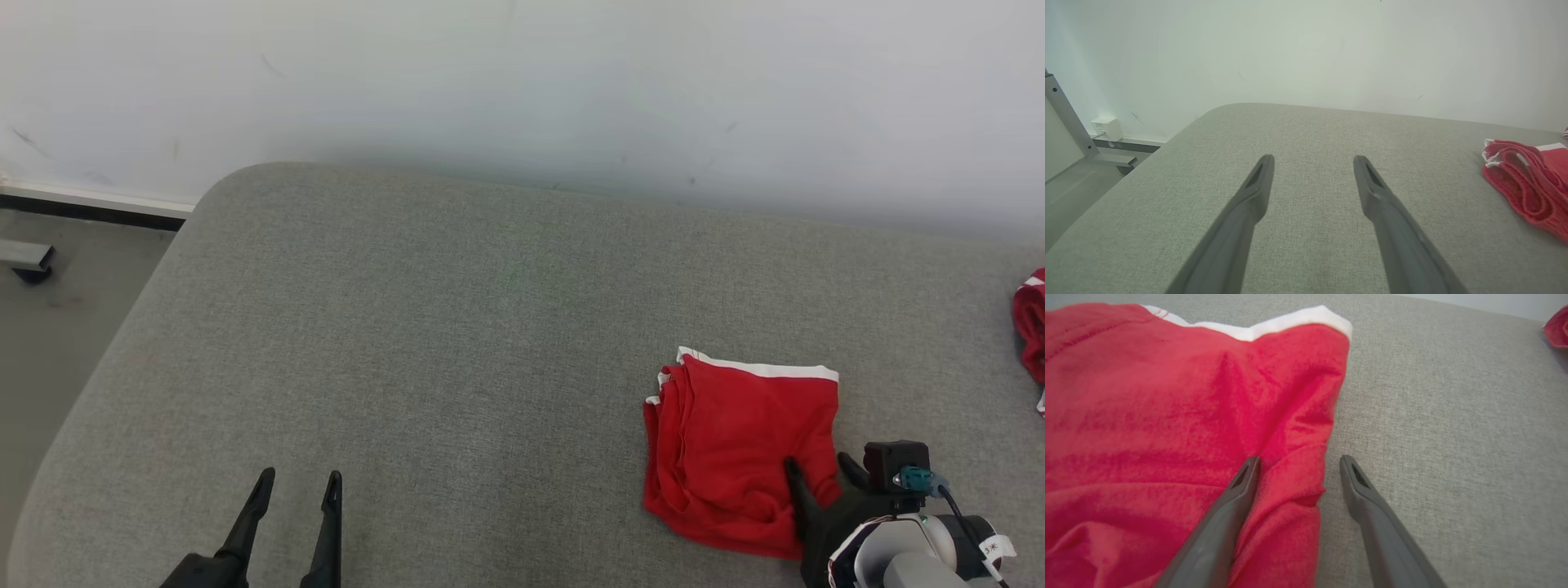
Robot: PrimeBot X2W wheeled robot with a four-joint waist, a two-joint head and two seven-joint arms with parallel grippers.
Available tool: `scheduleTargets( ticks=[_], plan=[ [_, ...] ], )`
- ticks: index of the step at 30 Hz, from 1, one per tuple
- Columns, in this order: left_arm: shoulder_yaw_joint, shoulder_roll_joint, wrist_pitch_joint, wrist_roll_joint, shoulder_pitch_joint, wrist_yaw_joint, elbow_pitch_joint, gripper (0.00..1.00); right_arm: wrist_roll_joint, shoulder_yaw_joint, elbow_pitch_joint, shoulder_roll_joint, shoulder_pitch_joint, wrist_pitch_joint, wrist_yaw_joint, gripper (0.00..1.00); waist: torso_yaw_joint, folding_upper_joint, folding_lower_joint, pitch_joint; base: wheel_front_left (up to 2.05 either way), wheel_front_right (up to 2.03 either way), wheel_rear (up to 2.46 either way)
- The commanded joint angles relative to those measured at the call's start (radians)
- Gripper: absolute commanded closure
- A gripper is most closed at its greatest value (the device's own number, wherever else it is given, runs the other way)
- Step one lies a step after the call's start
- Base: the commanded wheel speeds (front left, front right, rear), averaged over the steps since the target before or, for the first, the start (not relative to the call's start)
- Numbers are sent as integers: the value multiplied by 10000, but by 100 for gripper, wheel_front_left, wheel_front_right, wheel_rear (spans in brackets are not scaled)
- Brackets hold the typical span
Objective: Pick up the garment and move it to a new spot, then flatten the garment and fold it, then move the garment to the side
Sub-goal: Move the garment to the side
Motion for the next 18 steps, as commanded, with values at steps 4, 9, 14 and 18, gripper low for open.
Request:
scheduleTargets(
  ticks=[4,9,14,18],
  plan=[
    [-10,-2,-63,-130,-174,75,21,0,270,366,356,167,-130,-282,-22,100,-86,-1,-1,85,0,0,0],
    [6,-4,-79,-173,-116,125,43,0,441,967,408,-123,-582,-502,-24,100,-348,-1,-1,133,0,0,0],
    [-143,-62,-82,-151,-316,90,-35,0,486,2083,68,-654,-1277,-449,-24,100,-723,-1,-1,595,0,0,0],
    [-308,-177,-87,-174,-694,66,-270,0,633,3144,-383,-1476,-2015,-137,-24,100,-1025,-1,-1,1292,0,0,0]
  ],
)
